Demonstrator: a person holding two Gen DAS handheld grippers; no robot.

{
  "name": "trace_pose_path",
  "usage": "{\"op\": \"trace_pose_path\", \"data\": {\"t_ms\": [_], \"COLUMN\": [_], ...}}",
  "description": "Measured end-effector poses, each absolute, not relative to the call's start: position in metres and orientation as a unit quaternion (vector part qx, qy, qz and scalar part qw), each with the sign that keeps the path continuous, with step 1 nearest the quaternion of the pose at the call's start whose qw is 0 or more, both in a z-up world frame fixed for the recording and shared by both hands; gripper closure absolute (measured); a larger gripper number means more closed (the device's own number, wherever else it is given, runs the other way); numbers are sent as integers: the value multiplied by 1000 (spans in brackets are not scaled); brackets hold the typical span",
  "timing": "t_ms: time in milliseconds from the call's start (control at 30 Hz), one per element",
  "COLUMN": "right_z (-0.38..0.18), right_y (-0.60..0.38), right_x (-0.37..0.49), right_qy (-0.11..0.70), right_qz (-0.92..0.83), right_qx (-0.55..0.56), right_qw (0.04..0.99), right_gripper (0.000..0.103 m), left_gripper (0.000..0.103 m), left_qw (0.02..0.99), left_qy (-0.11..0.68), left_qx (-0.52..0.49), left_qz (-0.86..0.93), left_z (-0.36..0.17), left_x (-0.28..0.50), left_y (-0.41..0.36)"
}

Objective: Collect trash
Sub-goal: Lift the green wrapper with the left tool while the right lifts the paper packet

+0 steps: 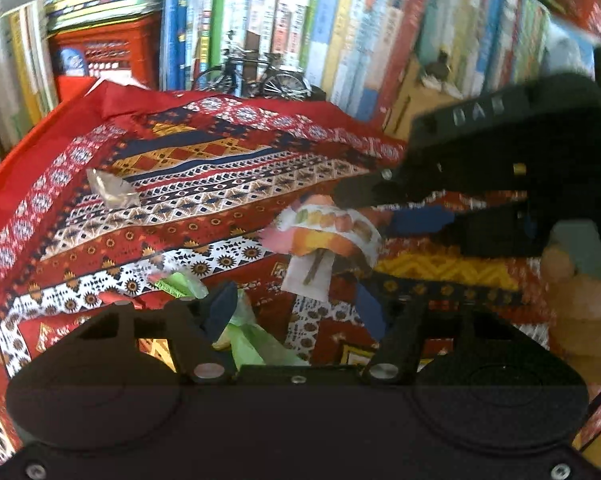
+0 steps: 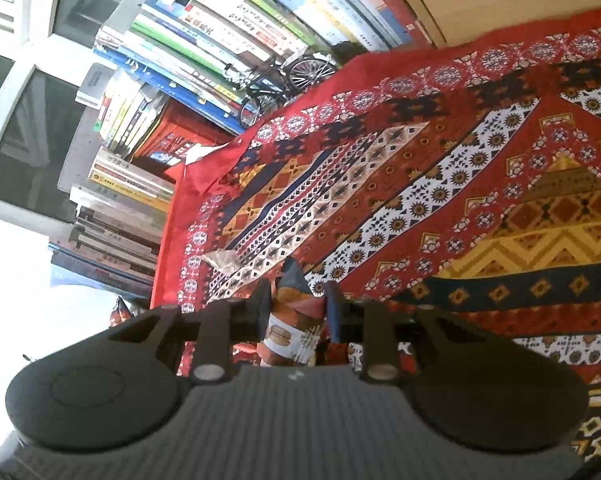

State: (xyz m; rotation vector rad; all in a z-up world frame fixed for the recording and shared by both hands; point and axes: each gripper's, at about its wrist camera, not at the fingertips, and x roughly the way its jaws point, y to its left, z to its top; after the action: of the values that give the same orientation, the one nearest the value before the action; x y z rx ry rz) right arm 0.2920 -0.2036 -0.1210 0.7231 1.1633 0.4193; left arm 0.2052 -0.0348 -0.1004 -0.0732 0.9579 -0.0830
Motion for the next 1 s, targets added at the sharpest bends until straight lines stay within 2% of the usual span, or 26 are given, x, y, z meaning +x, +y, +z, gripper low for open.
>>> {"op": "trace_pose_path", "data": {"t_ms": [233,333,1000], "right_z": [-123,-124,-105], "right_y": [-199,-199,-208], "right_x": [290,289,277], "right_qy": [546,548,526], "right_qz": [211,210,162], "right_qx": [319,319,318], "right_qw": [745,744,772], "right_gripper": [70,70,70], "left_gripper": [59,79,80], "left_qw": [882,879,886], "left_qy": [468,474,460], "left_qx": [-19,-15,-22], "left_qz": [-54,-56,-57], "left_z": [-105,-107,-89], "left_x": [205,205,181], "left_y": [-40,-40,-36]}}
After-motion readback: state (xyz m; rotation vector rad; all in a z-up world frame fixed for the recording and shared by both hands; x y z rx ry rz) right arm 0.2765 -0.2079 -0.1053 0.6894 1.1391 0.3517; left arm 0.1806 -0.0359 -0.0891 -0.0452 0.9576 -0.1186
